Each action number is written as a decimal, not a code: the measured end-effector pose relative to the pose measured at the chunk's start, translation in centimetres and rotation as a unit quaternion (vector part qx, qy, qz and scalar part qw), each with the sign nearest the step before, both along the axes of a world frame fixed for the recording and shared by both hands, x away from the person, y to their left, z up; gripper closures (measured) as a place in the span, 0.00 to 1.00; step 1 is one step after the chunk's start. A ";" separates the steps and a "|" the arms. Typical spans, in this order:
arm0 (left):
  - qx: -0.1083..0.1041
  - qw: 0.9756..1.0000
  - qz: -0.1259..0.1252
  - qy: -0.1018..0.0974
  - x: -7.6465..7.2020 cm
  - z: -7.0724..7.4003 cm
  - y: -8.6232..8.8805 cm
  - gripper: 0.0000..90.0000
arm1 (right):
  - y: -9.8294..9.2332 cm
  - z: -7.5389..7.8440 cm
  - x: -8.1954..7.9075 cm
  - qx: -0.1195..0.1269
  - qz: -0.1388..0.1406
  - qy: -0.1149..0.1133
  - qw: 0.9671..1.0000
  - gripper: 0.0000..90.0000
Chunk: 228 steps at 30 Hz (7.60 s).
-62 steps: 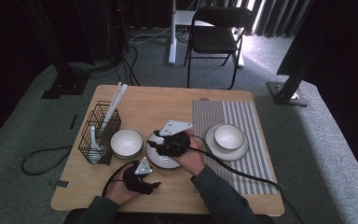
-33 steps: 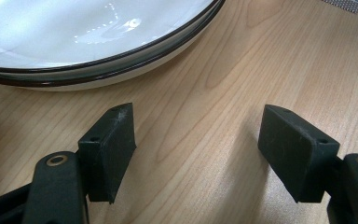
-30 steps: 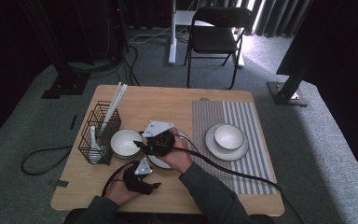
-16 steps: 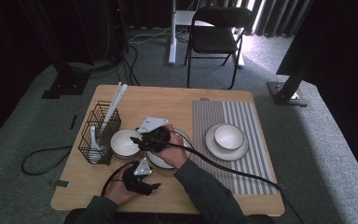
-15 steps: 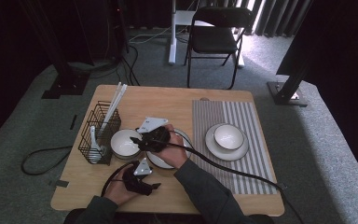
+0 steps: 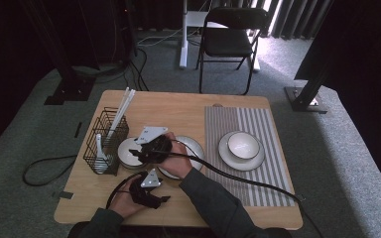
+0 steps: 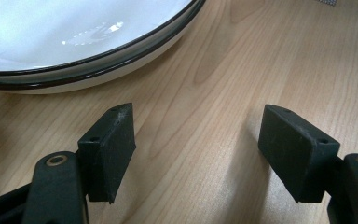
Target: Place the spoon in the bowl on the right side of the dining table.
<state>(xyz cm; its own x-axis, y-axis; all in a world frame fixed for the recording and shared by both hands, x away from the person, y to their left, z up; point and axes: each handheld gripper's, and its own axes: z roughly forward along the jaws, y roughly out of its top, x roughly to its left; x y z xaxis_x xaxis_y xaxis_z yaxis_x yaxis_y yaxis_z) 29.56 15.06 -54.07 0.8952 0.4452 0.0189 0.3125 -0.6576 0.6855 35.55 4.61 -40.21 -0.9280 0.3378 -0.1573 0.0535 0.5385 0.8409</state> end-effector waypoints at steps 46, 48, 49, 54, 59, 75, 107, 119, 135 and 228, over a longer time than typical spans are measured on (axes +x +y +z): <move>-0.003 1.000 -0.015 0.000 -0.3 -0.1 0.3 0.31 | 6.2 -0.4 0.8 -0.024 0.151 -0.006 0.988 0.70; 0.003 1.000 -0.018 -0.003 -0.3 0.0 0.4 0.31 | 6.3 -0.6 0.8 -0.024 0.154 -0.004 0.988 0.70; -0.001 1.000 -0.015 0.002 -0.3 0.0 0.3 0.31 | 6.4 -0.7 0.8 -0.027 0.155 -0.005 0.988 0.70; -0.005 1.000 -0.016 -0.001 -0.3 -0.1 0.3 0.31 | 6.7 -1.4 0.9 -0.044 0.152 -0.009 0.987 0.71; -0.005 1.000 -0.016 -0.002 -0.3 -0.1 0.4 0.31 | 6.8 -1.8 1.0 -0.049 0.152 -0.009 0.987 0.72; -0.005 1.000 -0.016 -0.003 -0.3 -0.1 0.4 0.31 | 6.9 -2.0 1.6 -0.046 0.146 -0.011 0.988 0.76; -0.006 1.000 -0.015 -0.002 -0.3 -0.1 0.4 0.31 | 7.9 -2.2 1.2 -0.050 0.150 -0.015 0.987 0.81; -0.006 1.000 -0.016 -0.002 -0.3 -0.1 0.4 0.30 | 7.7 -2.2 1.6 -0.042 0.145 -0.009 0.989 0.81; -0.007 1.000 -0.013 -0.005 -0.3 -0.1 0.4 0.30 | 7.6 -2.4 2.0 -0.031 0.127 -0.008 0.991 0.81; -0.006 1.000 -0.013 0.000 -0.4 -0.1 0.4 0.30 | 5.3 3.0 2.8 0.082 0.099 -0.022 0.991 0.82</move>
<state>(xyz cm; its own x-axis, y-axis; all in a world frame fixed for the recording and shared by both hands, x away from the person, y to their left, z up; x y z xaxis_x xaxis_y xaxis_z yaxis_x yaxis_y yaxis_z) 29.20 15.43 -54.16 0.9069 0.4212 0.0131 0.2952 -0.6571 0.6936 38.32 9.95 -37.21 -0.9721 0.1740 -0.1575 -0.0787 0.3908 0.9171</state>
